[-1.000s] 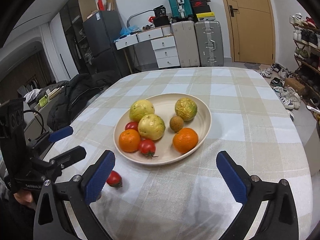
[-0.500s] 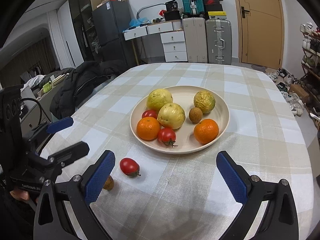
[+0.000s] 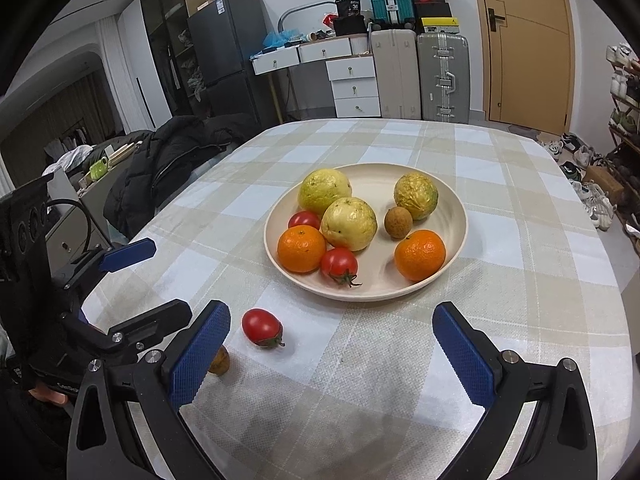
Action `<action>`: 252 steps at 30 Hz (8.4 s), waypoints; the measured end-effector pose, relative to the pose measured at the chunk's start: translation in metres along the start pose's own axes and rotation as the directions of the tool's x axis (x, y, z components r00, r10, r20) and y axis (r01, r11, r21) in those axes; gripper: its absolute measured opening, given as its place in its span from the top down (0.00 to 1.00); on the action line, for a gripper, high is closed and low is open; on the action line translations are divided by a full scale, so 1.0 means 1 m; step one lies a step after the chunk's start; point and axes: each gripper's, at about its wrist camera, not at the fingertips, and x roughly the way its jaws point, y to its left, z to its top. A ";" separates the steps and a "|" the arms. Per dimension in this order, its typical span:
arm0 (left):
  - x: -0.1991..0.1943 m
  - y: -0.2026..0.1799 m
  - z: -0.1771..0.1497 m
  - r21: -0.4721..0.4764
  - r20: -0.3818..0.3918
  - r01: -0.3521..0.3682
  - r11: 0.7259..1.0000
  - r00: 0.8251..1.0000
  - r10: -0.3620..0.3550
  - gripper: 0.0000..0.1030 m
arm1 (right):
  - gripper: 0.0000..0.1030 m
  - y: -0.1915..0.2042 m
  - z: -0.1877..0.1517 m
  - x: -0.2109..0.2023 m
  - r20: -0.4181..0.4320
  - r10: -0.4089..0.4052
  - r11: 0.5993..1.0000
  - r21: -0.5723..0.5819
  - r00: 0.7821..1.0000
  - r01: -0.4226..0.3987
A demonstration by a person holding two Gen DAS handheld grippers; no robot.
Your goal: Organize fruits
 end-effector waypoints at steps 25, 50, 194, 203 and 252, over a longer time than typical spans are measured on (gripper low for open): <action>0.037 -0.026 -0.022 0.163 -0.244 0.114 0.980 0.967 -0.072 0.21 | 0.00 0.001 -0.011 0.022 -0.104 -0.041 0.999 -0.021 0.994 0.039; 0.019 0.006 -0.005 0.084 -0.184 0.144 0.986 0.975 -0.126 0.78 | 0.02 0.032 -0.019 0.043 -0.168 0.018 0.996 -0.079 0.986 -0.031; 0.134 -0.014 0.079 0.025 -0.074 0.056 0.998 0.996 -0.054 0.78 | 0.71 -0.034 0.039 0.043 0.018 0.015 0.999 0.051 1.000 -0.016; 0.130 -0.015 0.078 0.031 -0.070 0.050 0.998 0.996 -0.048 0.77 | 0.63 -0.044 0.038 0.032 0.037 -0.018 0.997 0.077 0.999 0.015; 0.021 0.008 0.039 0.000 0.187 0.066 0.998 0.980 -0.065 0.01 | 0.00 -0.032 -0.001 -0.033 0.362 0.023 1.000 0.009 0.932 -0.028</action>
